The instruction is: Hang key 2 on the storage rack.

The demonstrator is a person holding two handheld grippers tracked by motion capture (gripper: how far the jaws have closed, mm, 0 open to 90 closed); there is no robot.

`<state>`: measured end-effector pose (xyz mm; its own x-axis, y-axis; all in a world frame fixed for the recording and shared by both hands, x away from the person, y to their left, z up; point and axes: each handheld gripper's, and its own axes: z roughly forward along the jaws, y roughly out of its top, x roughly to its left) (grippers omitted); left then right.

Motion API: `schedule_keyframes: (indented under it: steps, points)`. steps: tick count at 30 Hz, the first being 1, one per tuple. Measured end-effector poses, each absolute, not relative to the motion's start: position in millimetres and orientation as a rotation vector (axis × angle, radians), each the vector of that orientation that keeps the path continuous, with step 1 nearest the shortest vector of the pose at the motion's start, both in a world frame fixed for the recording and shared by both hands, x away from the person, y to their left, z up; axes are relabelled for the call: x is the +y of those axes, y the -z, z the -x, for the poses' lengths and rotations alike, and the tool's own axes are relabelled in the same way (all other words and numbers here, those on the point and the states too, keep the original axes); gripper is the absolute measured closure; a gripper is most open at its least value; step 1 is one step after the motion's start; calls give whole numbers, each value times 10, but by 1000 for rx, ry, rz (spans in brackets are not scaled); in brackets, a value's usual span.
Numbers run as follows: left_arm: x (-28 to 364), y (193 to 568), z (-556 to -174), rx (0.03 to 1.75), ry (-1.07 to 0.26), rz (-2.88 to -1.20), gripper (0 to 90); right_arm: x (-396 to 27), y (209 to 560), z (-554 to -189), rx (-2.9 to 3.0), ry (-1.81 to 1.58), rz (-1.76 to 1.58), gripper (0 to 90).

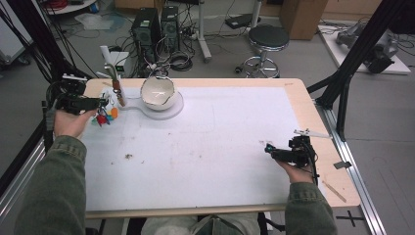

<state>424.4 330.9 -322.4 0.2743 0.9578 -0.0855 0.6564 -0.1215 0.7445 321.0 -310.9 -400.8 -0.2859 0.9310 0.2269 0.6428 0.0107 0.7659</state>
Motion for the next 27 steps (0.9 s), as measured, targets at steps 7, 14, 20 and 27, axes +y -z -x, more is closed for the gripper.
schedule_keyframes:
  steps: [7, 14, 20, 27]
  points:
    - [3335, 3131, -4265, 1472, -560, -1828, 743, -3111, 4012, -3213, 1952, -1164, -1621, 10]
    - [3421, 3104, -4282, 1514, -536, -1746, 743, -3110, 4013, -3214, 1957, -1163, -1618, 10]
    - [3511, 3086, -4288, 1540, -526, -1680, 743, -3108, 4014, -3215, 1960, -1163, -1623, 10]
    - [3519, 3050, -4318, 1556, -529, -1672, 743, -3105, 4022, -3222, 1963, -1164, -1615, 10]
